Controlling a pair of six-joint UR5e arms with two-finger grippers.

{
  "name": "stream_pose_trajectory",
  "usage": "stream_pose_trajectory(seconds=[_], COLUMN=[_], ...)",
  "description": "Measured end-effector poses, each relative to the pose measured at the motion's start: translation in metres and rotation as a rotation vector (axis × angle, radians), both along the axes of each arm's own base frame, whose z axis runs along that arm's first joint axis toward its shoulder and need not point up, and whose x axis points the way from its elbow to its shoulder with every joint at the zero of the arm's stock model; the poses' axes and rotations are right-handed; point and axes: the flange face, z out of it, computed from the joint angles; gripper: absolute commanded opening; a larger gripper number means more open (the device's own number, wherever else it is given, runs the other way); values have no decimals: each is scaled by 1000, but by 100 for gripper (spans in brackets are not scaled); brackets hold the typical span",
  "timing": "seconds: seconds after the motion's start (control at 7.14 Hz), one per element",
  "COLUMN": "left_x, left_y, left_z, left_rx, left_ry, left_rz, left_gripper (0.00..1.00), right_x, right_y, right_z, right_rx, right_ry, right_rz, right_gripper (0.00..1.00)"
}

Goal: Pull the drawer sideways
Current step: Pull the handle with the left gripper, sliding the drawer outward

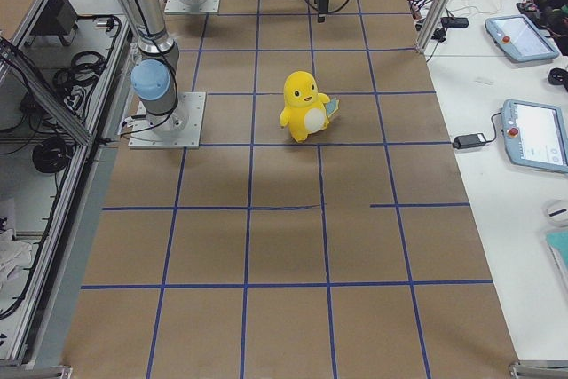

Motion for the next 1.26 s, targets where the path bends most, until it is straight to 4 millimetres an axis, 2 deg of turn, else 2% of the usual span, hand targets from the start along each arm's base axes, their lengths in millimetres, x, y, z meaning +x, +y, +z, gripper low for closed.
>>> stream_pose_trajectory(seconds=[1.26], left_x=[-24], left_y=[-2], left_z=[0], left_rx=[-30], left_ry=[13], left_rz=[2], left_gripper=[0], right_x=[0], right_y=[0], right_z=[0], right_rx=[0], right_ry=[-1], right_rz=[0], right_gripper=[100])
